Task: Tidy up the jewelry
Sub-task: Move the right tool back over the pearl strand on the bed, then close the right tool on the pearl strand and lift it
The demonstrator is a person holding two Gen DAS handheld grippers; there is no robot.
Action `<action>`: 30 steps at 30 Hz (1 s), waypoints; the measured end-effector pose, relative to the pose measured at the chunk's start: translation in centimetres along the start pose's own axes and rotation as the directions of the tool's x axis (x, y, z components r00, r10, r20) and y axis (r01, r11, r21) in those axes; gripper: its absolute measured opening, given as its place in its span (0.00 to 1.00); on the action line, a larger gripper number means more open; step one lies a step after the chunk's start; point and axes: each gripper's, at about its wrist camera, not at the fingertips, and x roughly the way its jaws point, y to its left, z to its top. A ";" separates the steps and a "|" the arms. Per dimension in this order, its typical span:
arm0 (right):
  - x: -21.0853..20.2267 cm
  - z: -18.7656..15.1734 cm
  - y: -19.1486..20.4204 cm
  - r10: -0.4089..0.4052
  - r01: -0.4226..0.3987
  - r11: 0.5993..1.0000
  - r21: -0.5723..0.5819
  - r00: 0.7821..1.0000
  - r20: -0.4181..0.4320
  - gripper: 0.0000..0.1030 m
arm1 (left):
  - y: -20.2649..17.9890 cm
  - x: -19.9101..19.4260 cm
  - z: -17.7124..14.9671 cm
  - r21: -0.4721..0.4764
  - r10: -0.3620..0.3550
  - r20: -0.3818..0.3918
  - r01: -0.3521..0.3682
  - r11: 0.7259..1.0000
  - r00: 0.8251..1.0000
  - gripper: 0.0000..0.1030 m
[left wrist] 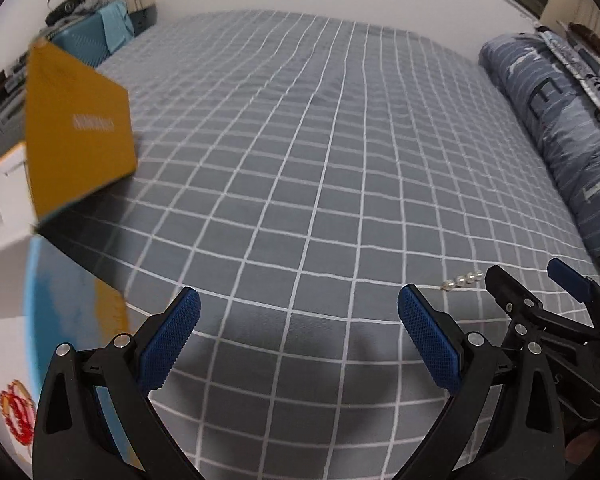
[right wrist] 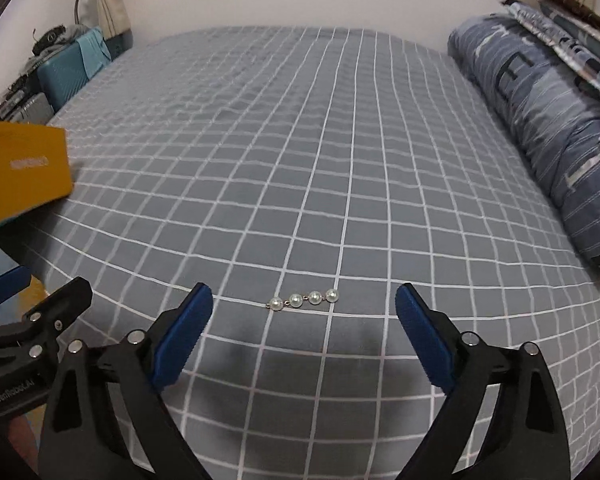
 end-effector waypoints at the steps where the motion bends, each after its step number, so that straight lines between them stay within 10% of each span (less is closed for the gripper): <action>1: 0.8 -0.1 0.0 0.002 -0.002 1.000 0.000 1.000 -0.015 0.82 | 0.0 0.7 -0.1 -0.003 0.001 -0.009 -0.001 1.000 1.000 0.94; 15: 6.5 -1.1 -0.7 0.034 -0.032 0.999 0.021 0.995 -0.092 0.66 | 0.2 5.8 -0.7 0.004 0.023 -0.065 -0.023 1.000 0.998 0.94; 30: 7.7 -1.2 -0.8 0.027 -0.026 1.000 0.007 0.993 -0.114 0.25 | -0.1 5.5 -0.7 0.008 0.015 -0.059 -0.014 1.000 0.998 0.94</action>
